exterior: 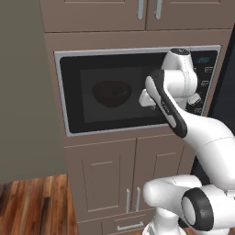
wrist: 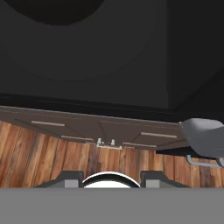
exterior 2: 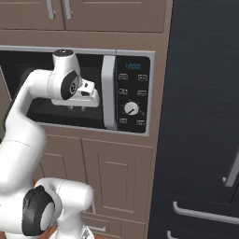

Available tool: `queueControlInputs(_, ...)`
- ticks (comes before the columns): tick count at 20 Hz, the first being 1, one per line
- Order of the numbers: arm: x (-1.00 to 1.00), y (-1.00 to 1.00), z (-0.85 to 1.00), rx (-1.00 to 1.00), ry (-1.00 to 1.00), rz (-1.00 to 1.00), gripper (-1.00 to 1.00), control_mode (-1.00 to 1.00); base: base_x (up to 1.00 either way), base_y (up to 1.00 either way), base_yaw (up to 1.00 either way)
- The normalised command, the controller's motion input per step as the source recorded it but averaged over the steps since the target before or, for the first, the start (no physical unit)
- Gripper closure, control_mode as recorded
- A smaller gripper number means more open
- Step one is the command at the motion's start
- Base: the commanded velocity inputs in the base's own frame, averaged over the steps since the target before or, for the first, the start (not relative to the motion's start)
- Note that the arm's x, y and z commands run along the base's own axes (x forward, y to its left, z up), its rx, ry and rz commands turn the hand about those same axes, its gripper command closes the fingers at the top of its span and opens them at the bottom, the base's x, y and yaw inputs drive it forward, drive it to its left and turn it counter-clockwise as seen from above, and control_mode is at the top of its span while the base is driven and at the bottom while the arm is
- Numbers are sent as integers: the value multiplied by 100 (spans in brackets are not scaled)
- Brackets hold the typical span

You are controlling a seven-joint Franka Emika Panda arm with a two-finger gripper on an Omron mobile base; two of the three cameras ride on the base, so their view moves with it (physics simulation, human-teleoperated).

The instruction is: The microwave is finished heating the steak and lime. Take the bowl containing the food and place it on the dining counter.

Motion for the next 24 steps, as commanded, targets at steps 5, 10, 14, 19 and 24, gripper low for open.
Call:
queueControlInputs(5,-36,0,-1,0,0,0,-100,-100,0,0,0)
queueControlInputs(10,-78,0,-17,-2,-1,0,-100,-100,0,0,0)
queueControlInputs(14,-80,0,-23,-4,-6,0,-100,-100,0,0,0)
queueControlInputs(19,-44,0,-3,0,-8,1,-100,-100,0,0,0)
queueControlInputs(24,0,0,0,0,0,0,-100,100,-2,0,0)
